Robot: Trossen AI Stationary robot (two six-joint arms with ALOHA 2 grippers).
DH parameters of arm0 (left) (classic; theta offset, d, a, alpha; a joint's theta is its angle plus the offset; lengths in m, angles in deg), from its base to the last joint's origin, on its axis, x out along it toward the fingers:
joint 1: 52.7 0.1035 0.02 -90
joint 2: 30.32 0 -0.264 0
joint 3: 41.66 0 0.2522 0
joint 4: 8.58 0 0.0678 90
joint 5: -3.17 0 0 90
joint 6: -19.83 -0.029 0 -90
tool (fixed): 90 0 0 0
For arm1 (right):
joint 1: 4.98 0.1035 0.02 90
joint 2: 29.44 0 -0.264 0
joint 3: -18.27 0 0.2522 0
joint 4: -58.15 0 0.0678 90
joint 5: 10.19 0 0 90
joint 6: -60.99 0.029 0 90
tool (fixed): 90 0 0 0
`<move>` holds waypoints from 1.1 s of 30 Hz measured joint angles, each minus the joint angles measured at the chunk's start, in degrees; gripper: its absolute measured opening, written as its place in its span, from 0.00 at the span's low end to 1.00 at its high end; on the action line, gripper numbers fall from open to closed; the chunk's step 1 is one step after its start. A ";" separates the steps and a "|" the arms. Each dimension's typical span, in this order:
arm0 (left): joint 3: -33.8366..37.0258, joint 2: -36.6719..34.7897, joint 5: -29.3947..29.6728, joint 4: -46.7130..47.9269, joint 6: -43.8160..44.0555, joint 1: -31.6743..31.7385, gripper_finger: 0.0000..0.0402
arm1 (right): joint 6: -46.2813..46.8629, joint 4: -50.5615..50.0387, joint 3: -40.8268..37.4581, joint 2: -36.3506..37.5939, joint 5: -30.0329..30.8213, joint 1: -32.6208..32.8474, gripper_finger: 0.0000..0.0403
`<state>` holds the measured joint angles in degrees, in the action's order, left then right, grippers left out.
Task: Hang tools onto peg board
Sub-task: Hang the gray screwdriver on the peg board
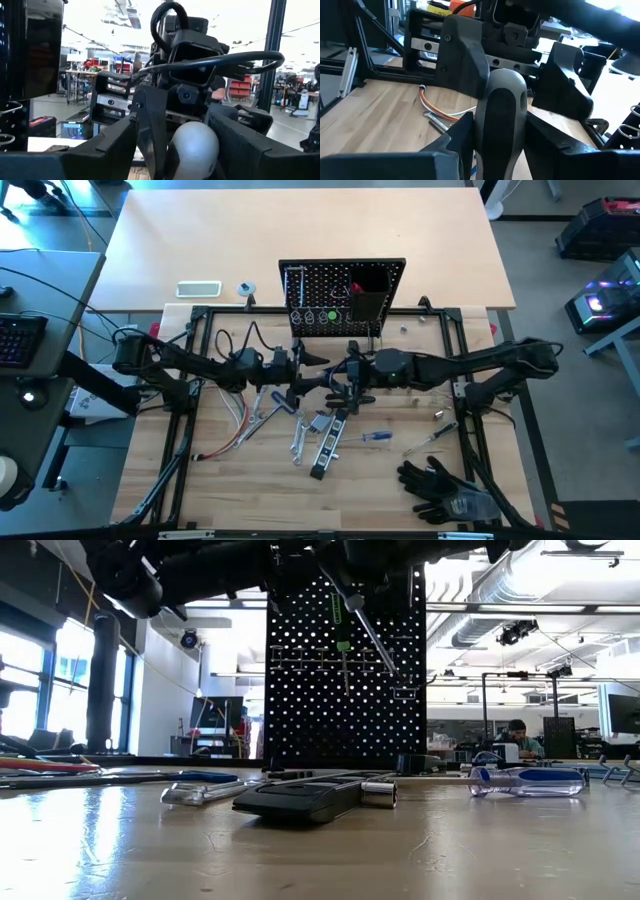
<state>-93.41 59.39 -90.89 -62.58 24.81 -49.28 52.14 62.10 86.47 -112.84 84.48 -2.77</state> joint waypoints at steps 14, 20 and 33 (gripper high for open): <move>-0.06 -0.02 1.42 0.94 -2.63 0.09 0.44 | -1.97 1.40 0.00 0.04 1.62 -0.04 0.31; -0.03 -0.04 0.68 0.41 -5.54 -0.15 0.34 | -1.96 1.01 0.00 0.20 3.20 0.02 0.31; 0.01 -5.76 0.77 5.28 -12.55 -0.04 0.25 | 0.82 -1.89 0.02 0.24 6.89 0.09 0.47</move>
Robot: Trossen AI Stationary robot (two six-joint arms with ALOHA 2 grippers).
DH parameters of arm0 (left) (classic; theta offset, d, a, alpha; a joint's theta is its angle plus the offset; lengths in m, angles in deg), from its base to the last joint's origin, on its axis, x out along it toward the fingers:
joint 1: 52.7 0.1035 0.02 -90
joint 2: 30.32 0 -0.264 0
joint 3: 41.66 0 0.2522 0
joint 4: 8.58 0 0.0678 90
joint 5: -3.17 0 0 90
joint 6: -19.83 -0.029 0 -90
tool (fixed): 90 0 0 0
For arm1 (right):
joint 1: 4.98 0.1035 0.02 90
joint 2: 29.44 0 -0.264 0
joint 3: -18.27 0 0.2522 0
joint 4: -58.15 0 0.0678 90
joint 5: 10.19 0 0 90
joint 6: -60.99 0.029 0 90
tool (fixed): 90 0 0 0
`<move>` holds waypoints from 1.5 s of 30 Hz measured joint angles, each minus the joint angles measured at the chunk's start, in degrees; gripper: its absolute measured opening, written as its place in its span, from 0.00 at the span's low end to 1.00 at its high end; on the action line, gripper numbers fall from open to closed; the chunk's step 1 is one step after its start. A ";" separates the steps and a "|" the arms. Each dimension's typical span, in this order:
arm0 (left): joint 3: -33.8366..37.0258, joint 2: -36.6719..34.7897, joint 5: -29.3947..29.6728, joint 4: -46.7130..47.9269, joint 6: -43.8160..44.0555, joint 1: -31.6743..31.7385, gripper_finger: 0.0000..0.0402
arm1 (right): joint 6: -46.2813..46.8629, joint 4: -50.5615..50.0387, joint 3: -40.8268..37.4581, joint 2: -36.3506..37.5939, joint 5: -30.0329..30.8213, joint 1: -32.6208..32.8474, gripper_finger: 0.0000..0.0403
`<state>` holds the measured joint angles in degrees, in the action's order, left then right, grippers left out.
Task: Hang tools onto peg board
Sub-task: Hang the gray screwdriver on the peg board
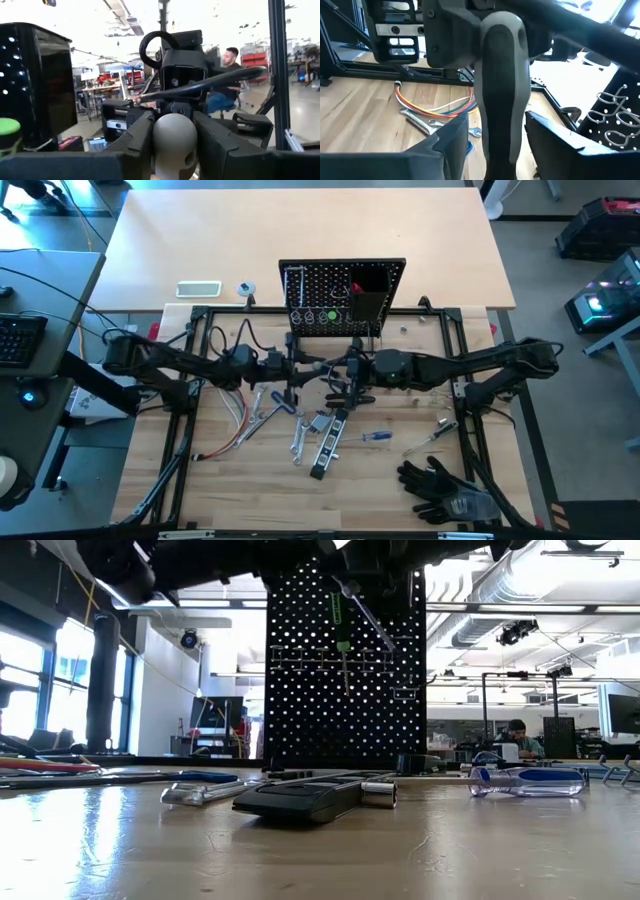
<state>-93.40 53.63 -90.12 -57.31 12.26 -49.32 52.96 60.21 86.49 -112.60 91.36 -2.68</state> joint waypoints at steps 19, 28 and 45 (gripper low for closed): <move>-0.19 -19.69 13.58 19.53 -13.44 -0.02 0.25 | 2.12 -13.37 0.00 1.40 8.40 2.98 0.48; -7.94 -17.02 20.20 27.48 -20.78 -0.02 0.25 | 6.68 -21.43 -0.02 1.40 15.26 7.63 0.48; -16.63 -8.05 27.32 31.56 -28.98 -0.83 0.25 | 8.26 -25.46 -0.02 1.40 18.88 10.99 0.48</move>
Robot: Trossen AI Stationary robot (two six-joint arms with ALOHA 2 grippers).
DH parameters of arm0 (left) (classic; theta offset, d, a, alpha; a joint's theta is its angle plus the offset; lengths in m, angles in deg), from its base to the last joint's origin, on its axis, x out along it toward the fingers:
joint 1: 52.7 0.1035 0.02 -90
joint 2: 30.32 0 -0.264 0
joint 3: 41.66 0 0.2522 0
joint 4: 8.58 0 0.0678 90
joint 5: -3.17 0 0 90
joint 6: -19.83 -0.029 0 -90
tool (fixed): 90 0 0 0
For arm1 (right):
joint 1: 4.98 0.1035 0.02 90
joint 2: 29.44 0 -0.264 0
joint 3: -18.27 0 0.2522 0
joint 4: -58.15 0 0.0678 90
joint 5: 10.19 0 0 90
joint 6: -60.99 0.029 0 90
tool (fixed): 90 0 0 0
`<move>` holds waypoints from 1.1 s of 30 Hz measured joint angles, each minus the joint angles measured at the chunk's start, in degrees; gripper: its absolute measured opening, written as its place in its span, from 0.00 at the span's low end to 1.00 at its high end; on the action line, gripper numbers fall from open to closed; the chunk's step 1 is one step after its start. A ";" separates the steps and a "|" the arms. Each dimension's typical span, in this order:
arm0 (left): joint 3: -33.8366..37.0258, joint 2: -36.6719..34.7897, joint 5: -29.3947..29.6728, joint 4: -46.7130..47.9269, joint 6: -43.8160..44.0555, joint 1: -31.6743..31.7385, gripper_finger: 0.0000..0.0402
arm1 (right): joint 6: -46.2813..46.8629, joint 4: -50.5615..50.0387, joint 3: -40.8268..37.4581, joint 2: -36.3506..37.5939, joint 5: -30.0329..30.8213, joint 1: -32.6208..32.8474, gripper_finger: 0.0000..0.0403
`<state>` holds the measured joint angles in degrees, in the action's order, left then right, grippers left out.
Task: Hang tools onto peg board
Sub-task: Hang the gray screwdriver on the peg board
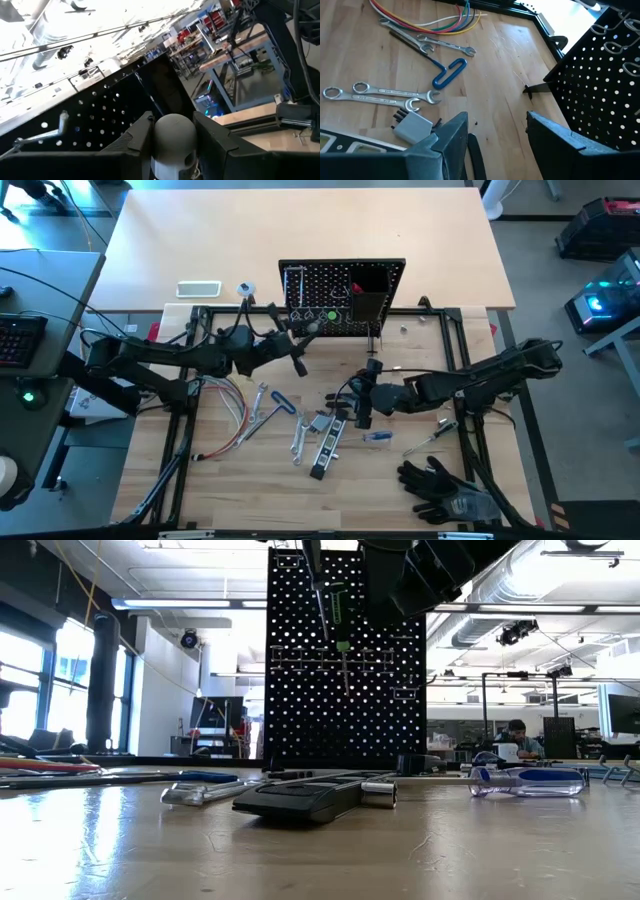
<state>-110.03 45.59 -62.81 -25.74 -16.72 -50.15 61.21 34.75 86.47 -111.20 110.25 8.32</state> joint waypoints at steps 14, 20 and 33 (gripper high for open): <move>-0.31 -0.57 3.57 1.45 -2.33 -1.30 0.25 | -0.07 -0.51 0.00 -0.04 0.10 0.00 0.48; -0.31 -0.57 3.68 2.11 -1.12 -0.11 0.25 | 0.90 -0.47 0.00 -0.04 0.09 0.00 0.48; -0.31 -0.14 1.58 3.00 1.90 2.50 0.25 | 1.46 0.01 0.00 -0.04 0.09 0.00 0.48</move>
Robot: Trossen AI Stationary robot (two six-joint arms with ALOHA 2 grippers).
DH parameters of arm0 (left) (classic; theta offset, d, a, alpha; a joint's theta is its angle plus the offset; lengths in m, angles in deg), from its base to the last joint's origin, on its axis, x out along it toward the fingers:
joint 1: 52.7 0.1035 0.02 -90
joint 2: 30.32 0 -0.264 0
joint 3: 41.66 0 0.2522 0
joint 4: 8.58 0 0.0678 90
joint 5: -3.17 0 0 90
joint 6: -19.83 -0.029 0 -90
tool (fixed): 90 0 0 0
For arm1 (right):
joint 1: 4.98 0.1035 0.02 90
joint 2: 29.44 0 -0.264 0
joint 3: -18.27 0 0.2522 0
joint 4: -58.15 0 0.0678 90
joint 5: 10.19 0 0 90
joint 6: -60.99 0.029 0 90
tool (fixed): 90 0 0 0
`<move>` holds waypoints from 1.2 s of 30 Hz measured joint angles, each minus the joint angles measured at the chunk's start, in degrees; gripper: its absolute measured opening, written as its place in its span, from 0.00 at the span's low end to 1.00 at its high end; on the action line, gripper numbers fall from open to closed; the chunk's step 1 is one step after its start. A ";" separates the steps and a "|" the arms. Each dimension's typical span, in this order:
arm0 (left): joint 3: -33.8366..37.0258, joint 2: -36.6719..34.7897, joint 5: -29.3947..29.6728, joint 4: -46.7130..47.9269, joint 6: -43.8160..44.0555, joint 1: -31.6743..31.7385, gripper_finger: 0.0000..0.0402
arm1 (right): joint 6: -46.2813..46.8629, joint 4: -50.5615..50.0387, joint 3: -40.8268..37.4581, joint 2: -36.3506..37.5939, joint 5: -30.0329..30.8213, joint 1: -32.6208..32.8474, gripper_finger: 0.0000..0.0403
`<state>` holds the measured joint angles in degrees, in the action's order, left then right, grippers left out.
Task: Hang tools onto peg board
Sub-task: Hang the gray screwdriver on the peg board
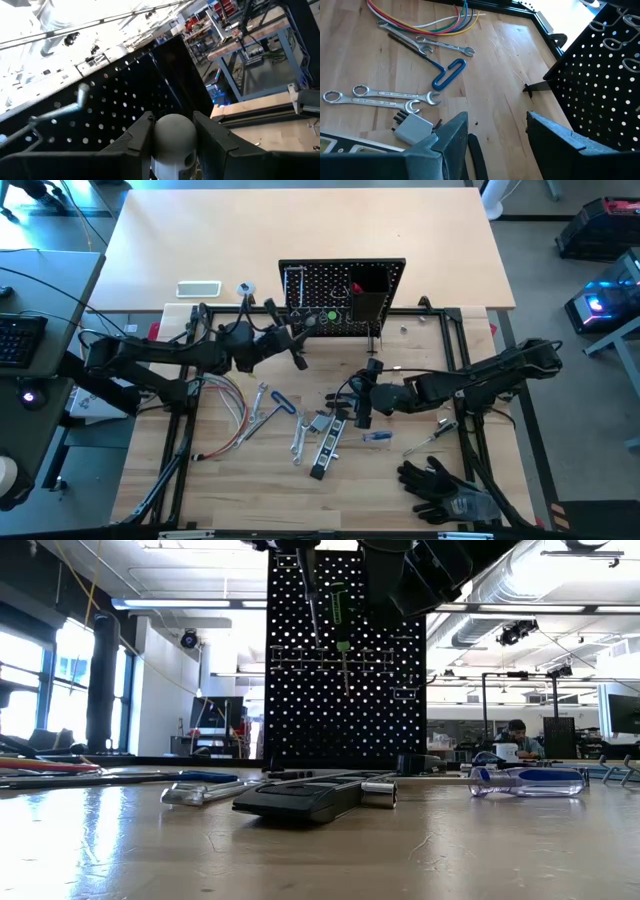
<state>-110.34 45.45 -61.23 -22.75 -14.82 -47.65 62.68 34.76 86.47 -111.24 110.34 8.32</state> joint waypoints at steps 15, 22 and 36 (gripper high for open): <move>-10.28 8.16 0.03 12.07 4.12 2.71 0.25 | 0.90 -1.24 -0.01 -0.02 0.56 0.11 0.48; -12.50 9.75 0.00 16.42 8.60 4.79 0.25 | 0.90 -1.46 -0.02 -0.02 0.59 0.75 0.48; -12.50 9.73 0.09 16.49 11.05 5.47 0.44 | 0.93 -2.21 -0.01 -0.02 0.79 0.74 0.48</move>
<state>-122.84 55.18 -61.14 -6.26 -3.76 -42.17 63.61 32.55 86.46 -111.27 111.12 9.06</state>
